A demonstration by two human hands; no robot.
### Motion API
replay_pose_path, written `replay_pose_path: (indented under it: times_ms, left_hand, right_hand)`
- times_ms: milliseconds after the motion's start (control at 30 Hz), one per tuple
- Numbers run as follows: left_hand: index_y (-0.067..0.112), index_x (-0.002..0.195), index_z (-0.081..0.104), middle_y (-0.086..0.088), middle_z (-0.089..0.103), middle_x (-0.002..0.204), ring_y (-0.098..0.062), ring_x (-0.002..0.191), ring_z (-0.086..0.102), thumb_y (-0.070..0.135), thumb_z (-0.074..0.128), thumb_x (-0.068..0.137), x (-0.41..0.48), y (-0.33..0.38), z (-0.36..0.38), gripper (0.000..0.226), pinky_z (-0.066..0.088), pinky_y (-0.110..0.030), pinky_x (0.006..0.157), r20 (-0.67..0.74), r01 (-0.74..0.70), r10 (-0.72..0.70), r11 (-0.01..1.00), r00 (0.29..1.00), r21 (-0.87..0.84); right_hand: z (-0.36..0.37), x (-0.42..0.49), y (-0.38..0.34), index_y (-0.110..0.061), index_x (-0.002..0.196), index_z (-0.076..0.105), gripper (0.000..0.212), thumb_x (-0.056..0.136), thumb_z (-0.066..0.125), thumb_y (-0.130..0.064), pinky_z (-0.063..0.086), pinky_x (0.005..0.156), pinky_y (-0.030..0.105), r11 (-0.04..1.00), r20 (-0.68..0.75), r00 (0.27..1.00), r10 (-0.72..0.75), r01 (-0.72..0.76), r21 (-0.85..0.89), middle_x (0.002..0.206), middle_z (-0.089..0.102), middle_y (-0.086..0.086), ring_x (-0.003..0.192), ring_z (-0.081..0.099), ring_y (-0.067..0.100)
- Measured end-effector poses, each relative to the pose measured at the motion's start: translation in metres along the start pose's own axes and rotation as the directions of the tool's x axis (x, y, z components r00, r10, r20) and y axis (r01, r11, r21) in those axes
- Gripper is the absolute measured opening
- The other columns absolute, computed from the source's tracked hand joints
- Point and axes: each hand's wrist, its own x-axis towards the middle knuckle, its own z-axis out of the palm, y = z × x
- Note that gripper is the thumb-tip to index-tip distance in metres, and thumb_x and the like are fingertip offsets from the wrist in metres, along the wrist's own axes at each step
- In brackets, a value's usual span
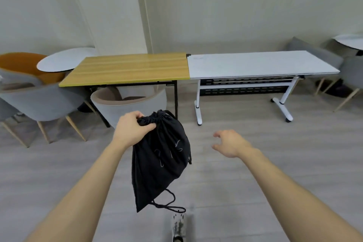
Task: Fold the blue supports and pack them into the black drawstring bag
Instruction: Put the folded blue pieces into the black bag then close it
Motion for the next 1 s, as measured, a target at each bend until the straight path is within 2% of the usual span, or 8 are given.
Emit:
replay_pose_path:
  times_ms: [200, 367, 500, 667, 733, 833, 900, 1000]
  left_hand:
    - [0.011, 0.085, 0.066, -0.004, 0.069, 0.076, -0.022, 0.071, 0.066, 0.048, 0.088, 0.086, 0.182, 0.047, 0.033, 0.043, 0.041, -0.036, 0.059, -0.013, -0.101, 0.101, 0.994, 0.995, -0.026]
    - [0.017, 0.077, 0.051, 0.000, 0.055, 0.068, -0.021, 0.063, 0.053, 0.046, 0.084, 0.092, 0.318, 0.101, 0.047, 0.047, 0.033, -0.036, 0.057, 0.020, -0.159, 0.160, 0.985, 0.987, -0.060]
    - [0.022, 0.074, 0.046, 0.007, 0.049, 0.065, -0.014, 0.058, 0.045, 0.038, 0.082, 0.095, 0.413, 0.147, 0.055, 0.045, 0.029, -0.030, 0.053, -0.039, -0.188, 0.185, 0.975, 0.982, -0.118]
    - [0.015, 0.093, 0.056, 0.004, 0.059, 0.075, -0.021, 0.063, 0.047, 0.041, 0.087, 0.089, 0.539, 0.189, 0.084, 0.041, 0.033, -0.035, 0.056, -0.148, -0.234, 0.205, 0.947, 0.967, -0.219]
    - [0.019, 0.096, 0.056, 0.003, 0.067, 0.083, -0.019, 0.067, 0.054, 0.041, 0.089, 0.087, 0.591, 0.205, 0.096, 0.041, 0.042, -0.037, 0.061, -0.184, -0.249, 0.206, 0.936, 0.961, -0.250]
    - [0.026, 0.094, 0.058, 0.003, 0.076, 0.095, -0.022, 0.083, 0.069, 0.040, 0.092, 0.082, 0.668, 0.226, 0.114, 0.038, 0.060, -0.046, 0.082, -0.240, -0.263, 0.196, 0.920, 0.951, -0.290]
    - [0.029, 0.096, 0.061, 0.004, 0.077, 0.101, -0.024, 0.092, 0.074, 0.038, 0.092, 0.083, 0.713, 0.245, 0.123, 0.036, 0.062, -0.051, 0.091, -0.264, -0.257, 0.178, 0.917, 0.948, -0.306]
    - [0.024, 0.101, 0.062, 0.004, 0.076, 0.104, -0.023, 0.092, 0.072, 0.034, 0.092, 0.085, 0.774, 0.281, 0.136, 0.036, 0.061, -0.051, 0.096, -0.269, -0.269, 0.185, 0.909, 0.945, -0.319]
  right_hand:
    - [-0.063, 0.143, 0.021, -0.021, 0.156, 0.054, 0.061, 0.101, 0.066, -0.043, 0.048, 0.115, 0.041, 0.996, -0.055, 0.997, 0.061, -0.058, 0.063, 0.158, 0.058, 0.005, 0.145, 0.054, 0.026]
    - [-0.124, 0.246, 0.039, -0.018, 0.153, 0.057, 0.058, 0.101, 0.066, -0.044, 0.047, 0.115, 0.040, 0.993, -0.092, 0.991, 0.097, -0.091, 0.071, 0.154, 0.061, 0.006, 0.143, 0.056, 0.028]
    - [-0.163, 0.324, 0.058, -0.018, 0.153, 0.058, 0.057, 0.102, 0.066, -0.041, 0.047, 0.115, 0.038, 0.992, -0.120, 0.988, 0.101, -0.090, 0.092, 0.155, 0.062, 0.004, 0.144, 0.056, 0.026]
    - [-0.206, 0.431, 0.095, -0.016, 0.153, 0.058, 0.059, 0.102, 0.067, -0.043, 0.045, 0.118, 0.036, 0.992, -0.127, 0.988, 0.087, -0.075, 0.096, 0.156, 0.061, 0.005, 0.145, 0.055, 0.025]
    - [-0.226, 0.480, 0.111, -0.014, 0.151, 0.060, 0.056, 0.102, 0.067, -0.039, 0.044, 0.117, 0.035, 0.995, -0.136, 0.989, 0.065, -0.053, 0.089, 0.155, 0.062, 0.006, 0.144, 0.055, 0.026]
    - [-0.256, 0.551, 0.135, -0.015, 0.150, 0.061, 0.053, 0.100, 0.066, -0.034, 0.046, 0.114, 0.035, 0.991, -0.135, 0.990, 0.051, -0.034, 0.127, 0.153, 0.063, 0.002, 0.143, 0.056, 0.024]
    - [-0.279, 0.593, 0.151, -0.017, 0.150, 0.061, 0.053, 0.101, 0.066, -0.035, 0.047, 0.113, 0.034, 0.990, -0.117, 0.992, 0.049, -0.032, 0.137, 0.153, 0.063, 0.000, 0.141, 0.057, 0.023]
    - [-0.310, 0.647, 0.173, -0.018, 0.151, 0.059, 0.052, 0.103, 0.066, -0.038, 0.049, 0.110, 0.035, 0.988, -0.108, 0.993, 0.046, -0.029, 0.154, 0.152, 0.063, 0.001, 0.138, 0.059, 0.022]
